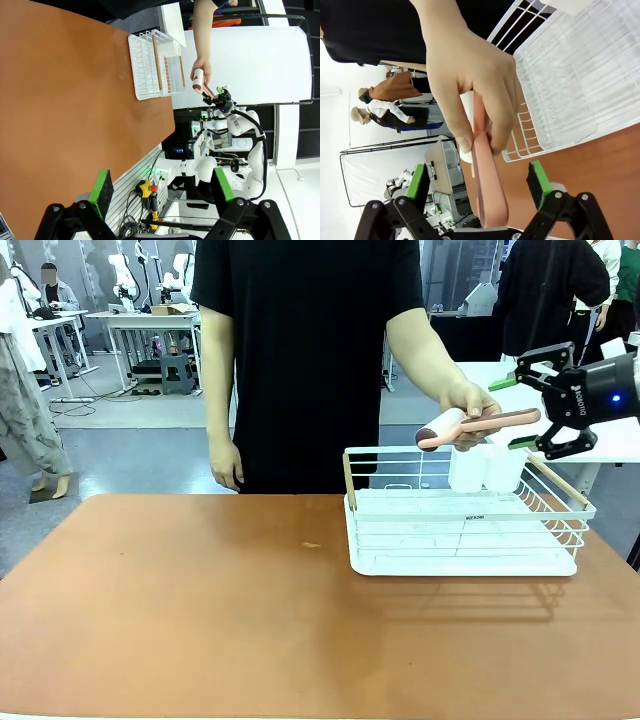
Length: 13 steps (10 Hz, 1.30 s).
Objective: Clean the table.
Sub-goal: Pick up the Lint Roller when the human hands it over.
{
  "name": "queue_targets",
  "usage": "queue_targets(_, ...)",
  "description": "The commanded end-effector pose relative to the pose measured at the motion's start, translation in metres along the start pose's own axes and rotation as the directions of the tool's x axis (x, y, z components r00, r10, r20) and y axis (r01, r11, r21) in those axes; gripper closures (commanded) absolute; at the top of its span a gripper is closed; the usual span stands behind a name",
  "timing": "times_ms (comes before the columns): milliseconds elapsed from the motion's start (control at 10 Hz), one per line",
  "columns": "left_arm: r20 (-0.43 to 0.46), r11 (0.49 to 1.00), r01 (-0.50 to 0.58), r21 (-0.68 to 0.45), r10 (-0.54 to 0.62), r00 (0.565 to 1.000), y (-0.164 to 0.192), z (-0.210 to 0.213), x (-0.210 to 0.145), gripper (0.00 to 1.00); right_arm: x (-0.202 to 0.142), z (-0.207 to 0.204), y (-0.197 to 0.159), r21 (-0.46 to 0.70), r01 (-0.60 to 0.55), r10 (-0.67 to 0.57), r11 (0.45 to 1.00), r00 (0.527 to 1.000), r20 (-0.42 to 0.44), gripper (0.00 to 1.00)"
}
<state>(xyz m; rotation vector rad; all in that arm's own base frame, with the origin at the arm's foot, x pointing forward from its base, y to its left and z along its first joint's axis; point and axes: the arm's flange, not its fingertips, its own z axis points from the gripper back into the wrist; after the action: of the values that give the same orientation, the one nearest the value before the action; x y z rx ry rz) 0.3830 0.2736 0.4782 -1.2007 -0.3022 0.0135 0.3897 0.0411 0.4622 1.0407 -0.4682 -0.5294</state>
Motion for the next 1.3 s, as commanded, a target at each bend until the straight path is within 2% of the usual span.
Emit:
queue_targets(0,0.006,1.0,0.011,-0.006,-0.011,1.0,-0.0012,0.0015,-0.0036,0.0,-0.0316,0.0104,-0.0335,0.036,-0.003,0.003,0.999,1.0,0.009,0.0)
queue_targets(300,0.006,1.0,0.011,-0.006,-0.011,1.0,-0.0012,0.0015,-0.0036,0.0,-0.0304,0.0105,-0.0378,0.051,0.006,-0.006,0.999,1.0,-0.006,0.0)
queue_targets(400,0.006,1.0,0.011,-0.006,-0.011,1.0,-0.0012,0.0015,-0.0036,0.0,-0.0305,0.0113,-0.0378,0.058,-0.004,0.004,0.998,1.0,-0.012,0.14)
queue_targets(500,0.006,1.0,0.011,-0.006,-0.011,1.0,-0.0012,0.0015,-0.0036,0.0,-0.0296,0.0123,-0.0378,0.06,-0.006,0.007,0.998,1.0,-0.012,0.2)
queue_targets(600,0.006,1.0,0.011,-0.006,-0.011,1.0,-0.0012,0.0015,-0.0036,0.0,-0.0294,0.0134,-0.0375,0.06,-0.008,0.009,0.998,1.0,-0.011,0.34)
queue_targets(700,0.006,1.0,0.011,-0.006,-0.011,1.0,-0.0012,0.0015,-0.0036,0.0,-0.0292,0.0135,-0.0377,0.061,-0.013,0.014,0.998,1.0,-0.009,0.4)
queue_targets(800,0.006,1.0,0.011,-0.006,-0.011,1.0,-0.0012,0.0015,-0.0036,0.0,-0.0288,0.014,-0.0373,0.059,-0.014,0.015,0.998,1.0,-0.006,0.54)
queue_targets(900,0.006,1.0,0.011,-0.006,-0.011,1.0,-0.0012,0.0015,-0.0036,0.0,-0.0283,0.0145,-0.0368,0.058,-0.016,0.016,0.998,1.0,-0.002,0.6)
queue_targets(1000,0.006,1.0,0.011,-0.006,-0.011,1.0,-0.0012,0.0015,-0.0036,0.0,-0.0281,0.0143,-0.0362,0.059,-0.015,0.015,0.998,1.0,-0.001,0.74)
queue_targets(1100,0.006,1.0,0.011,-0.006,-0.011,1.0,-0.0012,0.0015,-0.0036,0.0,-0.0278,0.0142,-0.036,0.06,-0.015,0.015,0.998,1.0,0.0,0.8)
queue_targets(1200,0.006,1.0,0.011,-0.006,-0.011,1.0,-0.0012,0.0015,-0.0036,0.0,-0.0274,0.0147,-0.0356,0.063,-0.014,0.014,0.998,1.0,0.002,0.94)
